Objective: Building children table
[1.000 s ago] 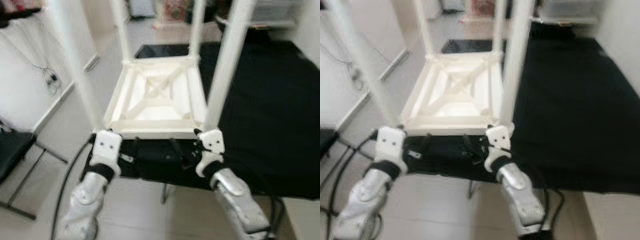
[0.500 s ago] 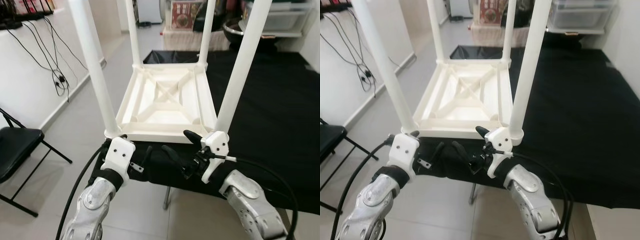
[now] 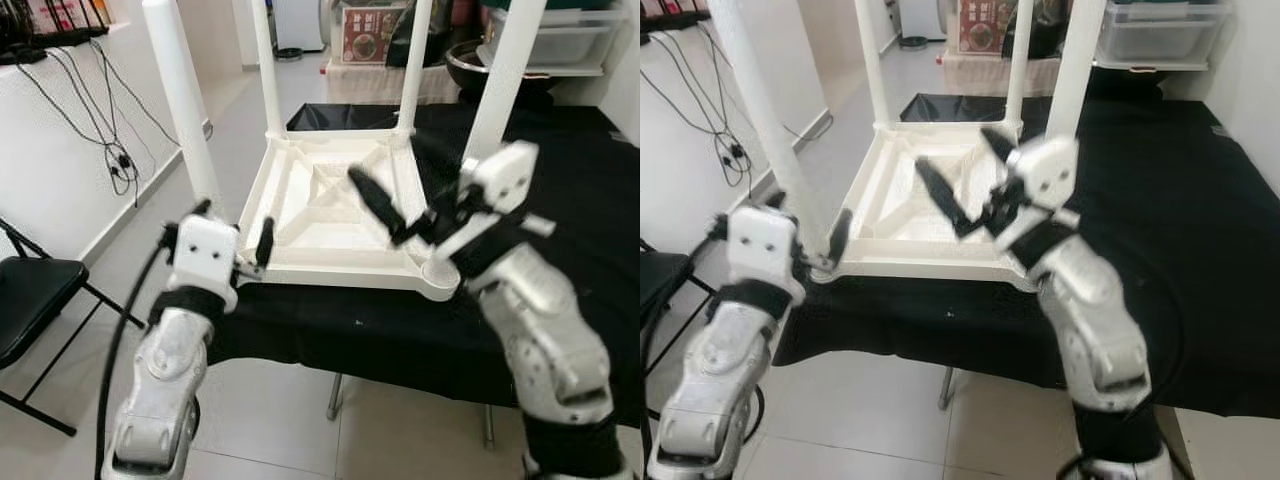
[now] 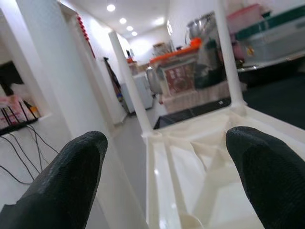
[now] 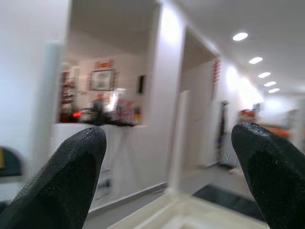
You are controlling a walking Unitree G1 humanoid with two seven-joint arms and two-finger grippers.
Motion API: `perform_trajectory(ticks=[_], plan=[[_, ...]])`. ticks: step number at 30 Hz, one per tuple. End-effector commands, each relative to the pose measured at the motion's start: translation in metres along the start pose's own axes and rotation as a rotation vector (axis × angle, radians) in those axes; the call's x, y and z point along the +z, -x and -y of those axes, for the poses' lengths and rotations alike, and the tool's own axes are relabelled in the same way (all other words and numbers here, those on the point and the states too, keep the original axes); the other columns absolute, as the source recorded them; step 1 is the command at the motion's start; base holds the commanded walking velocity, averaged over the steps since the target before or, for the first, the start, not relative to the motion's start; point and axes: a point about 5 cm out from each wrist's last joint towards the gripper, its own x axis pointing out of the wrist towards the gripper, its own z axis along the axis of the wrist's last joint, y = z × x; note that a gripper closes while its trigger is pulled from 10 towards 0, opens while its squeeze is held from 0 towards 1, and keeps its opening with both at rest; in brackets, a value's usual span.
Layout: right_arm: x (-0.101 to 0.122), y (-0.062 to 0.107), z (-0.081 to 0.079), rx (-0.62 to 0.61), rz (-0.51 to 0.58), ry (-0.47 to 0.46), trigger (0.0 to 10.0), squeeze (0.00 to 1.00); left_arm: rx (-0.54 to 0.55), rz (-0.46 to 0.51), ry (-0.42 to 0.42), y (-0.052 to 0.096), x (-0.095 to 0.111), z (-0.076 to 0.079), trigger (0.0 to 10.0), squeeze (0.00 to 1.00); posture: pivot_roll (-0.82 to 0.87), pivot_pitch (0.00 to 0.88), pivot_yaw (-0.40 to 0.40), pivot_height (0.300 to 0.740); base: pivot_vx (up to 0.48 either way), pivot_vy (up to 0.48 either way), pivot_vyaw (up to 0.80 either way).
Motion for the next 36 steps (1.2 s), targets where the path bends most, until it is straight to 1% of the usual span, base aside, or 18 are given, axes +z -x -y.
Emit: perform_trajectory(ticks=[1,3,5,6,7,8,9,11,15,17,18,20,21,23,25,32,34,36], plan=[[0.010,-0.002,0.018,-0.117,0.031,0.073,10.0,0.00,0.024,-0.004,-0.010,0.000,0.002,-0.005,10.0,0.00,-0.01,0.084,0.030,0.740,0.000,0.000,0.00],[0.010,-0.002,0.018,-0.117,0.031,0.073,10.0,0.00,0.024,-0.004,-0.010,0.000,0.002,-0.005,10.0,0.00,-0.01,0.084,0.030,0.740,0.000,0.000,0.00],[0.029,-0.003,0.044,-0.273,0.075,0.184,10.0,0.00,0.019,0.009,-0.009,-0.002,0.005,-0.004,10.0,0.00,-0.01,0.087,0.028,0.740,0.000,0.000,0.00],[0.029,-0.003,0.044,-0.273,0.075,0.184,10.0,0.00,0.019,0.009,-0.009,-0.002,0.005,-0.004,10.0,0.00,-0.01,0.087,0.028,0.740,0.000,0.000,0.00],[0.045,-0.002,0.059,-0.364,0.106,0.248,10.0,0.00,0.016,0.015,-0.008,-0.003,0.007,-0.004,10.0,0.00,-0.01,0.086,0.028,0.740,0.000,0.000,0.00],[0.045,-0.002,0.059,-0.364,0.106,0.248,10.0,0.00,0.016,0.015,-0.008,-0.003,0.007,-0.004,10.0,0.00,-0.01,0.086,0.028,0.740,0.000,0.000,0.00],[0.057,0.001,0.068,-0.425,0.130,0.310,10.0,0.00,0.004,0.018,-0.007,-0.003,0.008,-0.002,10.0,0.00,-0.01,0.086,0.028,0.740,0.000,0.000,0.00],[0.064,0.003,0.074,-0.466,0.147,0.344,10.0,0.00,-0.003,0.019,-0.006,-0.003,0.008,-0.001,10.0,0.00,-0.01,0.087,0.029,0.740,0.000,0.000,0.00],[0.064,0.004,0.077,-0.495,0.135,0.353,10.0,0.00,-0.010,0.018,-0.005,-0.003,0.008,0.001,10.0,0.00,-0.02,0.086,0.031,0.740,0.000,0.000,0.00],[0.051,0.002,0.074,-0.469,0.078,0.306,10.0,0.00,-0.016,0.014,-0.001,-0.003,0.007,0.002,10.0,0.00,-0.01,0.083,0.029,0.740,0.000,0.000,0.00],[0.051,0.002,0.074,-0.469,0.078,0.306,10.0,0.00,-0.016,0.014,-0.001,-0.003,0.007,0.002,10.0,0.00,-0.01,0.083,0.029,0.740,0.000,0.000,0.00],[0.033,-0.004,0.061,-0.386,0.012,0.235,10.0,0.00,-0.017,0.012,-0.001,-0.003,0.007,0.002,10.0,0.00,-0.01,0.081,0.026,0.740,0.000,0.000,0.00],[0.033,-0.004,0.061,-0.386,0.012,0.235,10.0,0.00,-0.017,0.012,-0.001,-0.003,0.007,0.002,10.0,0.00,-0.01,0.081,0.026,0.740,0.000,0.000,0.00],[0.022,-0.010,0.044,-0.289,-0.015,0.147,10.0,0.00,-0.016,0.012,-0.003,-0.003,0.007,0.002,10.0,0.00,-0.01,0.079,0.021,0.740,0.000,0.000,0.00],[0.016,-0.014,0.037,-0.238,-0.038,0.096,10.0,0.00,-0.013,0.009,-0.004,-0.002,0.007,0.002,10.0,0.00,-0.01,0.079,0.016,0.740,0.000,0.000,0.00],[0.003,-0.016,0.043,-0.279,-0.111,0.062,10.0,0.00,-0.013,0.004,0.000,-0.001,0.006,0.003,10.0,0.00,0.00,0.080,0.009,0.740,0.000,0.000,0.00],[0.003,-0.016,0.043,-0.279,-0.111,0.062,10.0,0.00,-0.013,0.004,0.000,-0.001,0.006,0.003,10.0,0.00,0.00,0.080,0.009,0.740,0.000,0.000,0.00],[-0.011,-0.014,0.047,-0.334,-0.190,0.066,10.0,0.00,-0.014,0.005,0.001,-0.001,0.007,0.003,10.0,0.00,0.00,0.083,0.007,0.740,0.000,0.000,0.00]])
